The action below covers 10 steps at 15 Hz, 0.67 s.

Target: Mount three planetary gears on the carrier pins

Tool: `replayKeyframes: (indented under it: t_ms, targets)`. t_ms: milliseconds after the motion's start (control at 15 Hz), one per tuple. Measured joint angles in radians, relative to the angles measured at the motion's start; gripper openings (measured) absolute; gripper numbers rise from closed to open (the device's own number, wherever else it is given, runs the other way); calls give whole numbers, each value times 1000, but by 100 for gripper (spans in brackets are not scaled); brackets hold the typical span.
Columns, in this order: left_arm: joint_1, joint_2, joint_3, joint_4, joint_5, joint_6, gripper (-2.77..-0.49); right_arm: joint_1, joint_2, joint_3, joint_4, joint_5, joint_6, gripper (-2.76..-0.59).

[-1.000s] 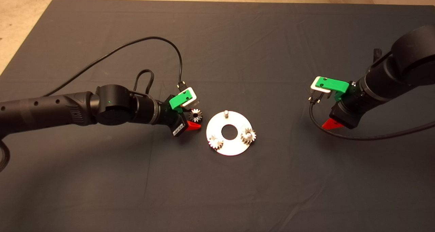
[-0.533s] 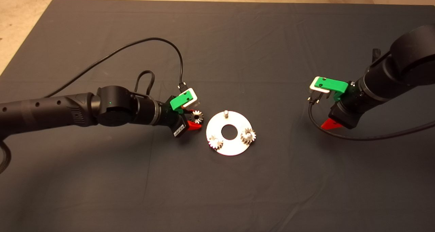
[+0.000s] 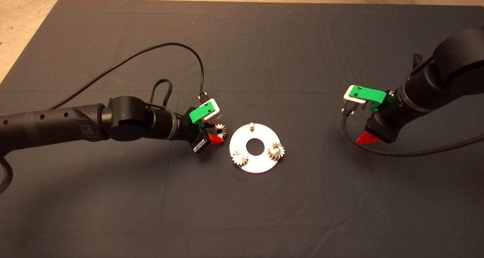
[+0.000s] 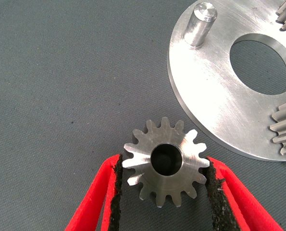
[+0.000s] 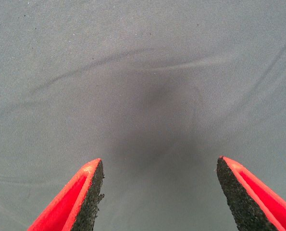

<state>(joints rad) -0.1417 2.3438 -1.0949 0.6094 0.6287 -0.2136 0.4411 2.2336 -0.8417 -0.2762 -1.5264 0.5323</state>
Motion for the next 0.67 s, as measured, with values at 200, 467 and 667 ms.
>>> replayKeyframes:
  t_ms: [200,467,667]
  targets:
    - [0,0,0,0,-1,2,-226,0,0,0,0,0,0,-162]
    - [1,0,-1,0,-3,3,-236,0,0,0,0,0,0,-162]
    - [0,1,-1,0,-1,3,-246,0,0,0,0,0,0,-162]
